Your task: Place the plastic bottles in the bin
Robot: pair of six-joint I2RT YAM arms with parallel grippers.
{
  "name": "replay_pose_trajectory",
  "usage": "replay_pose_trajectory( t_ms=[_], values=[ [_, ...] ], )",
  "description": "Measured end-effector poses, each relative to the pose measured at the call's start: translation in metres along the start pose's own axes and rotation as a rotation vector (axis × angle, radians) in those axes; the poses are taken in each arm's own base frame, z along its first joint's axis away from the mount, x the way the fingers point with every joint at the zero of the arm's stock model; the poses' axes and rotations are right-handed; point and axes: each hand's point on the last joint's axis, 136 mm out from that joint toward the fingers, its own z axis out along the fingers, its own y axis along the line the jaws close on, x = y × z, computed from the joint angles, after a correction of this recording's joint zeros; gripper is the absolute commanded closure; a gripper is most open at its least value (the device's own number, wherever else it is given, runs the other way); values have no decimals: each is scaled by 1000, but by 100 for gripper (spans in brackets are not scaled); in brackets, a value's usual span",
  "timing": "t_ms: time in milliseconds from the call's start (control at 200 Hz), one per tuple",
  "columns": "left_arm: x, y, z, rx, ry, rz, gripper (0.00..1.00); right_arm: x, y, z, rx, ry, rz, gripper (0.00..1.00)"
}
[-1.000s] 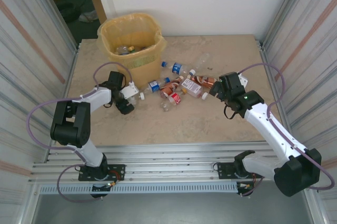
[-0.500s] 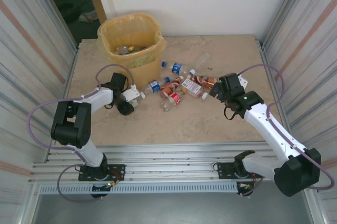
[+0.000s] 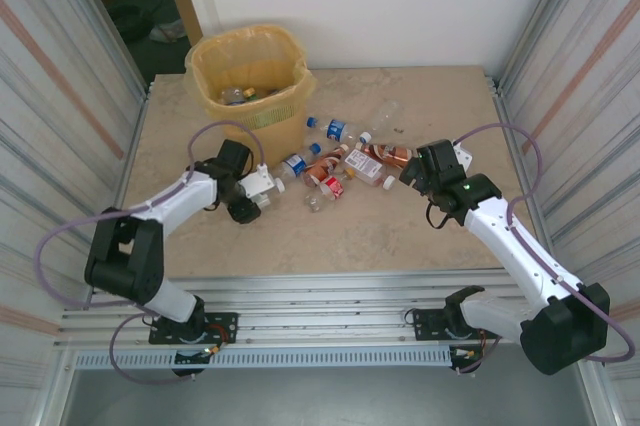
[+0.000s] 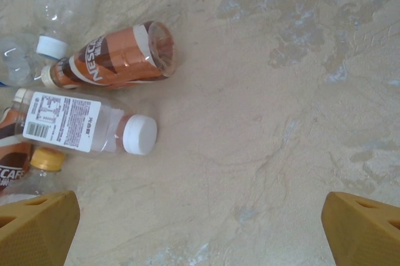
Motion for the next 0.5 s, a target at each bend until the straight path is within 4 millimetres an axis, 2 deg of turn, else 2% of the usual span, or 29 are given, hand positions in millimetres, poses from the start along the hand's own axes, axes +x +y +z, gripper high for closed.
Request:
replay_pose_trajectory(
  t_ms=[250,321,501],
  values=[
    [-34,-7,-67,-95,-172,61,56,1,-1,0,3,0,3,2],
    [-43,-6,-88,-125,-238,70,64,0,-1,0,2,-2,8,2],
    [-71,-4,-146,-213,-446,82,63,0,-1,-1,1,-4,23,2]
  ],
)
